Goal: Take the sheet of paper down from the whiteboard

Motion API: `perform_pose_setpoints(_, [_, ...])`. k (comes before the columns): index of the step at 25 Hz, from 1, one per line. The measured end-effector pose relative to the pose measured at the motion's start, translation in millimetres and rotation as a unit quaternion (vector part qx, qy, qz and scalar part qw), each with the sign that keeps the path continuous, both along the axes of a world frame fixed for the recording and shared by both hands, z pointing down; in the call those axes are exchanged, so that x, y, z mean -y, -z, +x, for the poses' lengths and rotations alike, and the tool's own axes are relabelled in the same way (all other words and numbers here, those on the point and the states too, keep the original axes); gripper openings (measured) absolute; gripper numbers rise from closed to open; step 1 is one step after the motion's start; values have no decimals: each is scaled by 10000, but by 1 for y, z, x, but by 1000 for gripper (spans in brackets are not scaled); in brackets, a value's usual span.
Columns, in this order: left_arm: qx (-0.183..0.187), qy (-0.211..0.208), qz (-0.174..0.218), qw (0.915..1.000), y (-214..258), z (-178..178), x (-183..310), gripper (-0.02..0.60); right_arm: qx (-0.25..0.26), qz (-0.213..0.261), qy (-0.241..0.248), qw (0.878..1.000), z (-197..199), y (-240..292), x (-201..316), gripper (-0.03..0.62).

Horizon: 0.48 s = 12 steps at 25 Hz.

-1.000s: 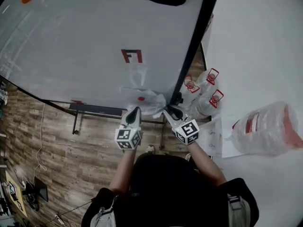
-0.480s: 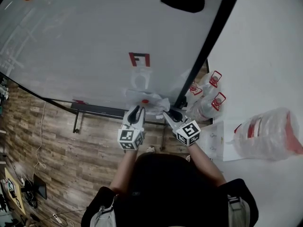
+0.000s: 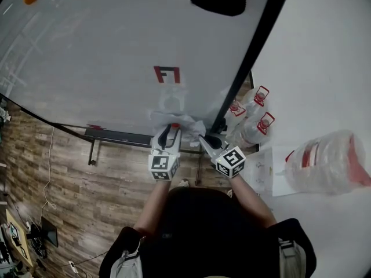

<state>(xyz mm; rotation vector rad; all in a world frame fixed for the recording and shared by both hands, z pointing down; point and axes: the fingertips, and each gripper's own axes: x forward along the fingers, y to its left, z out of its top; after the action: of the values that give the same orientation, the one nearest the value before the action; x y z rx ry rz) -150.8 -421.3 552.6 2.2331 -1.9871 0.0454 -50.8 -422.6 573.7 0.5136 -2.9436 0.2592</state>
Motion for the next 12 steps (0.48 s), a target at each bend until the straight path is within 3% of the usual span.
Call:
perform_pose_setpoints(7, [96, 184, 45, 9998, 0, 0, 3, 144, 54, -33, 70, 10000, 0, 0, -2, 8])
perform_pose_setpoints(12, [389, 600, -101, 9974, -2, -3, 8, 144, 76, -61, 129, 9999, -1, -2, -1, 8])
